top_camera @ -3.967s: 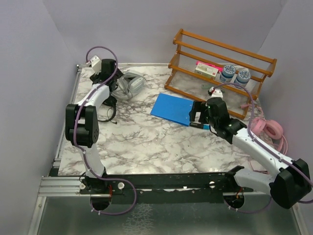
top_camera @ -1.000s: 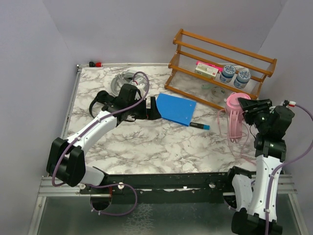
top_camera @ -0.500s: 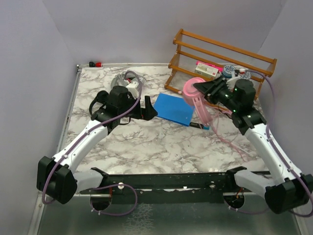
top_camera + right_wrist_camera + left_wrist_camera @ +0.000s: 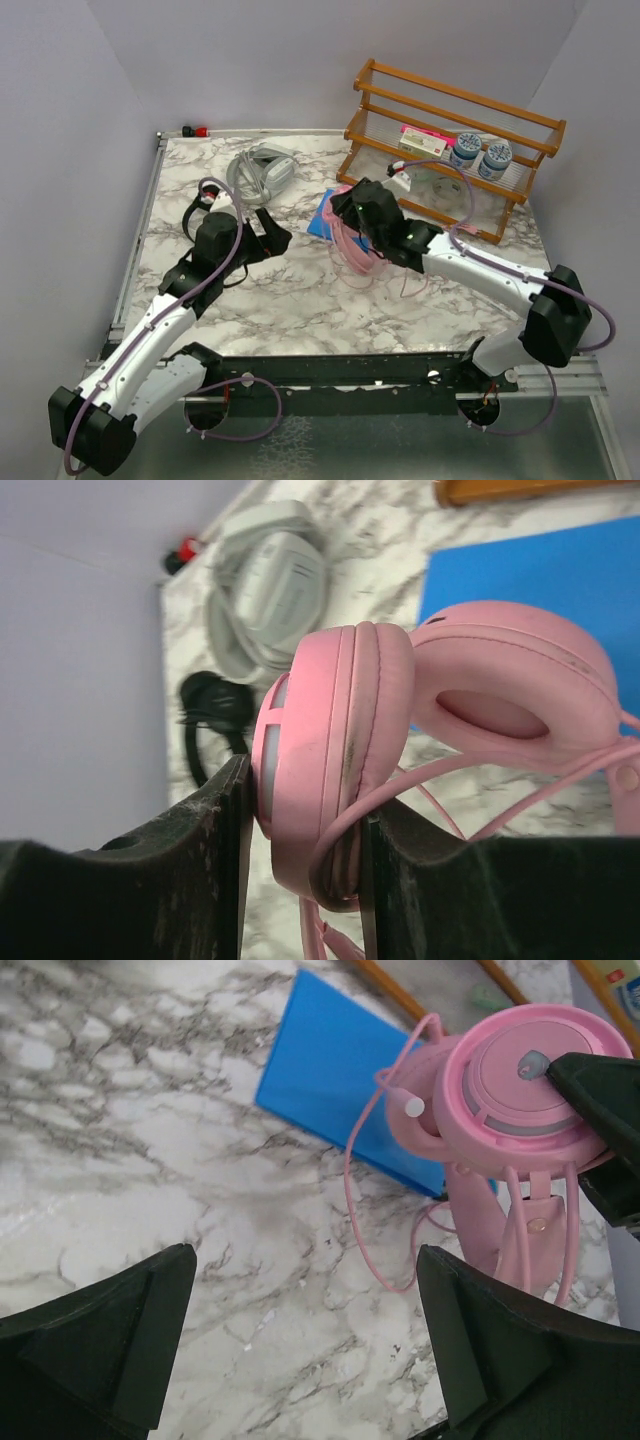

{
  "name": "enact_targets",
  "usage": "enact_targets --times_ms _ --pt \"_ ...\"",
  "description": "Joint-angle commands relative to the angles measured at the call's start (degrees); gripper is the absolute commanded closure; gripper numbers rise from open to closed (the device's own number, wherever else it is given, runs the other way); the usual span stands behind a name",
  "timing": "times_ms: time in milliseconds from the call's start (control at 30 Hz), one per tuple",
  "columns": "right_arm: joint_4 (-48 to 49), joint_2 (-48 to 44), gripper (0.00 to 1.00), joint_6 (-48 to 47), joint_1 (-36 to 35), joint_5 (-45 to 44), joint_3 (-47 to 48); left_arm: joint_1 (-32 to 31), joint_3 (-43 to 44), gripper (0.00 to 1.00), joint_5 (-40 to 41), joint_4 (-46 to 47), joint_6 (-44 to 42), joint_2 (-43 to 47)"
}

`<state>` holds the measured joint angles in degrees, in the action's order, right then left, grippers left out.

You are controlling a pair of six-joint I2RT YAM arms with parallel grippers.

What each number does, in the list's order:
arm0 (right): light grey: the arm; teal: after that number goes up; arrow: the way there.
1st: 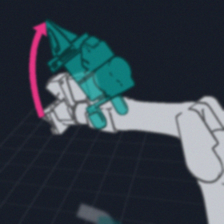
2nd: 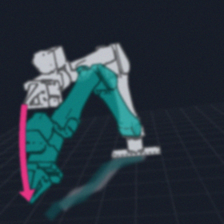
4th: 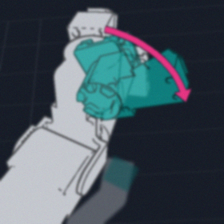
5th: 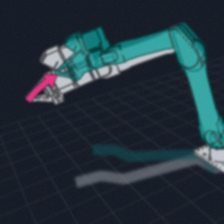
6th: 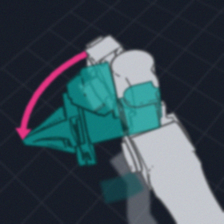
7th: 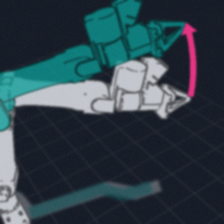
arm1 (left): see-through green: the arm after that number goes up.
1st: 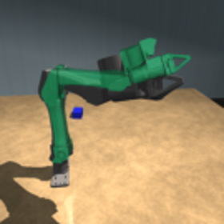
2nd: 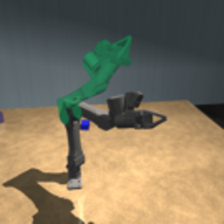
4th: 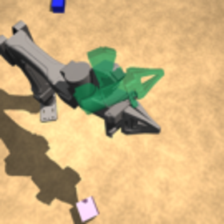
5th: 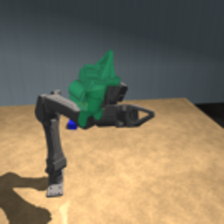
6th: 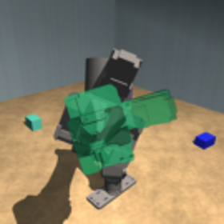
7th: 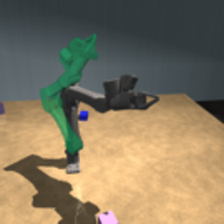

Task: Wrap the headphones
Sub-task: Place the headphones at the center of the board.

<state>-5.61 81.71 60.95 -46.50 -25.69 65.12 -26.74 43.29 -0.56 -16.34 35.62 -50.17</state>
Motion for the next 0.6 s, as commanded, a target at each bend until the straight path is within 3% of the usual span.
enact_targets --times_ms 0,67,233,433,567 --pt "-2.42 3.32 0.58 -2.26 -5.95 -22.16 1.28 0.08 -4.88 0.01 5.54 -6.34 9.20 4.45" --pt "-3.78 6.61 0.47 -1.89 -7.05 -24.36 2.17 0.11 -5.62 0.01 5.78 -7.35 10.92 5.15" --pt "-2.29 11.73 0.02 -6.94 -7.14 -20.25 5.18 0.28 -3.56 0.01 5.03 -10.03 11.17 3.12" --pt "-4.74 11.12 0.00 -25.17 -6.35 -13.41 10.82 0.51 -1.34 0.01 2.65 -10.25 8.81 -3.10" --pt "-1.40 3.34 0.00 -34.58 -4.38 -2.86 3.28 0.51 -2.42 0.01 0.81 -6.69 7.70 -4.85"
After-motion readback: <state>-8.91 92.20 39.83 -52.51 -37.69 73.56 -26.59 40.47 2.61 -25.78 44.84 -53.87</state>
